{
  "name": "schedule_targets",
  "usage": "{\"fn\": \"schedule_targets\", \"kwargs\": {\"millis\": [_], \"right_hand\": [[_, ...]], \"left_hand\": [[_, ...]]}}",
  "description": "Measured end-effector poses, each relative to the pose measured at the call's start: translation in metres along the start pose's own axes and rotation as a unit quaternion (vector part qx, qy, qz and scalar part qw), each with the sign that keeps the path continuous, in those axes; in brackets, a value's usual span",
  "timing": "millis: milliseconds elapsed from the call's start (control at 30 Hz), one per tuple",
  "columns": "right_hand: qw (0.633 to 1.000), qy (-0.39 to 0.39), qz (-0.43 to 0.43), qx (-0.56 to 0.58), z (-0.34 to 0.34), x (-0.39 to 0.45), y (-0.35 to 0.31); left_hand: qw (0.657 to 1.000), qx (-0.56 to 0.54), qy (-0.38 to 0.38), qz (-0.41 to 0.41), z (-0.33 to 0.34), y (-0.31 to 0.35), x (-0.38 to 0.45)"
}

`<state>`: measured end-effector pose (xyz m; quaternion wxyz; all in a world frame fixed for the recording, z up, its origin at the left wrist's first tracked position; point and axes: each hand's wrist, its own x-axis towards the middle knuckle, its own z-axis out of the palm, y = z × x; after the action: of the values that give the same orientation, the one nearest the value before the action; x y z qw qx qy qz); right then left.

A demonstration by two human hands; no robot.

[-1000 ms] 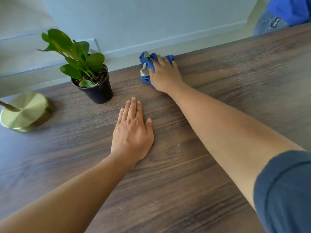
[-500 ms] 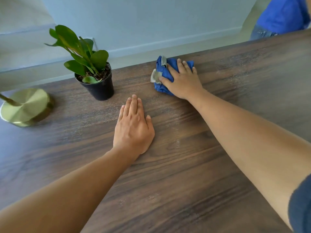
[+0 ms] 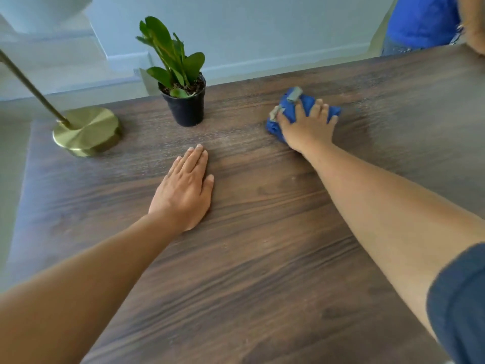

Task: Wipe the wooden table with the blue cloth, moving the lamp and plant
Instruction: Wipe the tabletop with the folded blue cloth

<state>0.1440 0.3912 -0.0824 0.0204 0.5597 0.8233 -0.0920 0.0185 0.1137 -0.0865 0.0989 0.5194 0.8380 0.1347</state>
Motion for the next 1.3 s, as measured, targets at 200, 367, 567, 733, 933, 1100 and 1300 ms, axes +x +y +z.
{"fn": "schedule_targets", "kwargs": {"millis": [200, 367, 567, 733, 933, 1100, 1300], "right_hand": [[0.965, -0.004, -0.263, -0.01, 0.018, -0.116, 0.009], [0.99, -0.021, -0.134, -0.029, -0.003, -0.059, 0.045], [0.997, -0.007, -0.075, 0.003, 0.014, -0.016, -0.053], [0.971, 0.021, -0.239, 0.009, 0.023, -0.105, 0.0], [0.998, -0.017, -0.064, 0.003, -0.002, -0.004, -0.007], [0.991, -0.012, -0.13, 0.02, 0.015, -0.027, -0.067], [0.983, 0.03, -0.177, 0.046, 0.027, -0.091, -0.013]], "left_hand": [[1.0, 0.004, 0.012, -0.002, 0.001, 0.002, 0.0], [1.0, -0.002, 0.012, 0.001, 0.0, 0.002, 0.0], [0.999, -0.011, 0.03, -0.007, 0.002, 0.001, 0.001], [0.999, -0.004, 0.034, -0.029, 0.005, 0.001, 0.0], [0.999, -0.002, 0.033, -0.026, 0.001, 0.002, 0.001], [0.999, 0.009, 0.024, -0.029, 0.001, 0.004, 0.001], [0.999, 0.032, -0.001, -0.042, -0.005, 0.01, 0.005]]}}
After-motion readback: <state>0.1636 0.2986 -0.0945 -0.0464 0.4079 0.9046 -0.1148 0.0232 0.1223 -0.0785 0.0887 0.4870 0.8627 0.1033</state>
